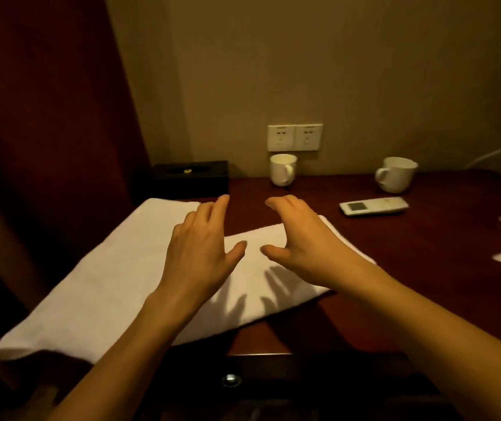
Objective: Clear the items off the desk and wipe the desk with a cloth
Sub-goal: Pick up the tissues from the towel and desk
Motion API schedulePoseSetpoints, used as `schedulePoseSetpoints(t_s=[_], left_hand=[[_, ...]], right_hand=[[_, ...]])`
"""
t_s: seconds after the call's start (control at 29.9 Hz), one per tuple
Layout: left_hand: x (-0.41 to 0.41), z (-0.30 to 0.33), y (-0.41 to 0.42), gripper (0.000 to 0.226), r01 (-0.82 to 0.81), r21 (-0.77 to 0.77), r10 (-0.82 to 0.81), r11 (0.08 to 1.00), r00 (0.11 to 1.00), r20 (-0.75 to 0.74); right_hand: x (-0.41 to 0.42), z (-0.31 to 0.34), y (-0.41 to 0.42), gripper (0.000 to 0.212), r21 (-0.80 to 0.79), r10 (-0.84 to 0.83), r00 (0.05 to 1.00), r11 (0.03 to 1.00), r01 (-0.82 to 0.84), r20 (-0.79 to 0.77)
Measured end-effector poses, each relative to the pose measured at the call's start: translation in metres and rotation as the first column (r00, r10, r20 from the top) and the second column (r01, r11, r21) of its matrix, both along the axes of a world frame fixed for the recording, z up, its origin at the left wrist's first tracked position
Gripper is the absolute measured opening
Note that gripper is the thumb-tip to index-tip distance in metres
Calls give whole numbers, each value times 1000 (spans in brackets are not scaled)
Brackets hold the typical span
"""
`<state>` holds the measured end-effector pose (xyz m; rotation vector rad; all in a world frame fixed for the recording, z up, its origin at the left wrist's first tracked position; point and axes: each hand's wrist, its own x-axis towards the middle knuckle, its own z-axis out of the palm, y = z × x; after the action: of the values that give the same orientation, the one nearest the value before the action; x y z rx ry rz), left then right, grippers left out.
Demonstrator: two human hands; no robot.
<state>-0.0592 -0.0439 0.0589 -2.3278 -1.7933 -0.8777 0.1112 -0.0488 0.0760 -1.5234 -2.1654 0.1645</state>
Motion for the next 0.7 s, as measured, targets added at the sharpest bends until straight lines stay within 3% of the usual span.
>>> schedulePoseSetpoints(t_s=[0.23, 0.43, 0.7], left_hand=[[126, 1, 17, 80, 257, -14, -258, 966, 964, -71], [227, -15, 19, 83, 429, -122, -441, 895, 892, -97], [343, -35, 21, 80, 596, -191, -623, 780, 769, -145]], right_hand=[[132, -4, -26, 75, -31, -266, 964, 964, 265, -15], [243, -20, -64, 81, -142, -496, 868, 859, 492, 8], [339, -45, -91, 78, -164, -644, 765, 757, 633, -21]])
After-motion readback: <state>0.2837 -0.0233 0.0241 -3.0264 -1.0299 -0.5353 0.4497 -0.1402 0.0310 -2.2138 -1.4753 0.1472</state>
